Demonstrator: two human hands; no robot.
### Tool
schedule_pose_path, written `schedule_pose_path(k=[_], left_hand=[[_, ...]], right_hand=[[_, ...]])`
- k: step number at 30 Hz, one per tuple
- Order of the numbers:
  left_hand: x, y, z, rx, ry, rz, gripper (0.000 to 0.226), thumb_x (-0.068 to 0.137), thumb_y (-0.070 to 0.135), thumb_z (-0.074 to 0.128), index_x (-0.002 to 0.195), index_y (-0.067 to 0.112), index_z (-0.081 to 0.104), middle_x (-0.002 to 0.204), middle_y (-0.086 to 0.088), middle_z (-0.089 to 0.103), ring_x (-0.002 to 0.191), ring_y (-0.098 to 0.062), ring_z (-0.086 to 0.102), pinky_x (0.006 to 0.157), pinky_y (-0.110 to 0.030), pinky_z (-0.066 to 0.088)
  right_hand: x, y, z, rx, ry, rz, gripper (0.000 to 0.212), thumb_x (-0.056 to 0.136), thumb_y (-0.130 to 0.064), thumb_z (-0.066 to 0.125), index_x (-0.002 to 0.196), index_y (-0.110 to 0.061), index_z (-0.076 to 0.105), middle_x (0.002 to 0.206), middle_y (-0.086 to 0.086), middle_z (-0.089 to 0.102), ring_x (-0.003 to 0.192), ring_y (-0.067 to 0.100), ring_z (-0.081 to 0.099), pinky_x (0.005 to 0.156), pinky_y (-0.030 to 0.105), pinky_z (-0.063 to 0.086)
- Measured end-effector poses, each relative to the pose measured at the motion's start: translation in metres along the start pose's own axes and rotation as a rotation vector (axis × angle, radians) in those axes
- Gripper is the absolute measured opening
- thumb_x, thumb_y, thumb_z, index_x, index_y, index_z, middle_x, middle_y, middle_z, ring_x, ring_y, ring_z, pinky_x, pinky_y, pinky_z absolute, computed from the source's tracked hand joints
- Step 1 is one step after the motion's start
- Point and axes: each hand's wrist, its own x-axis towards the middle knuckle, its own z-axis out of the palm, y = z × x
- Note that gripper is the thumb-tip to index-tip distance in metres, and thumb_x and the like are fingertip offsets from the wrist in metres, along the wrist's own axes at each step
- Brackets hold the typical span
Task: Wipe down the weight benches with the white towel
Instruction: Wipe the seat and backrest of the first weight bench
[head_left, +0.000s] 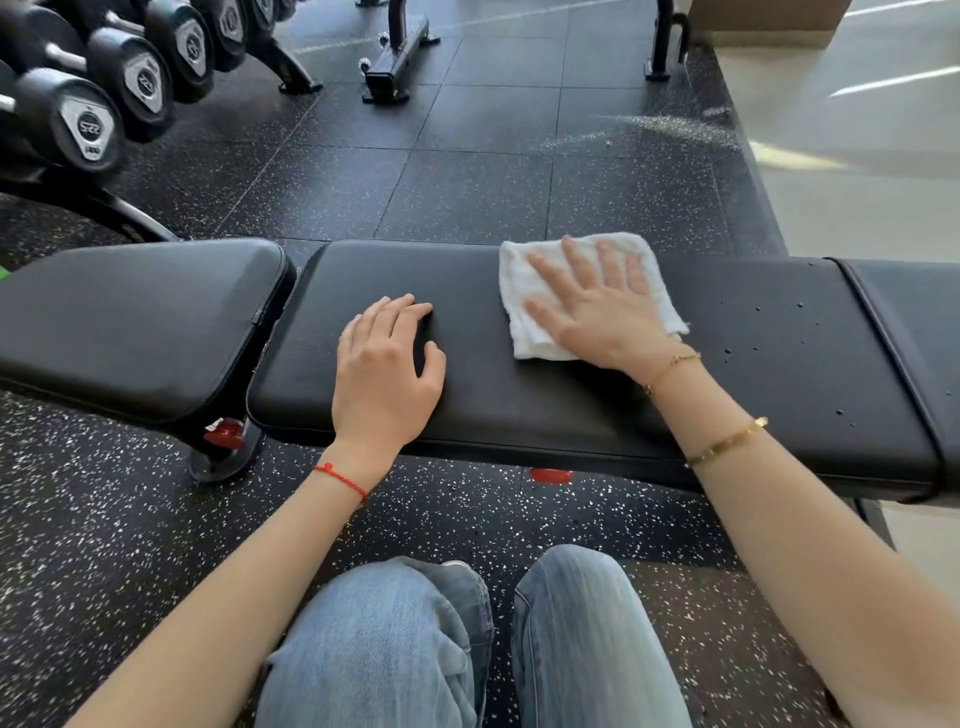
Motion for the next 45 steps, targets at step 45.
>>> schedule_pose_path(k=[45], left_hand=[[0.012, 0.126, 0.021, -0.052, -0.147, 0.116, 0.048, 0.102, 0.029, 0.040, 0.148, 0.018, 0.040, 0.154, -0.004, 0.039, 0.145, -0.022, 0.029, 0.121, -0.048, 0.020]], right_hand=[[-0.111, 0.070, -0.001, -0.035, 0.055, 0.140, 0.062, 0.093, -0.068, 0.014, 0.151, -0.052, -0.002, 0.165, -0.010, -0.009, 0.150, 0.022, -0.017, 0.120, 0.048, -0.015]])
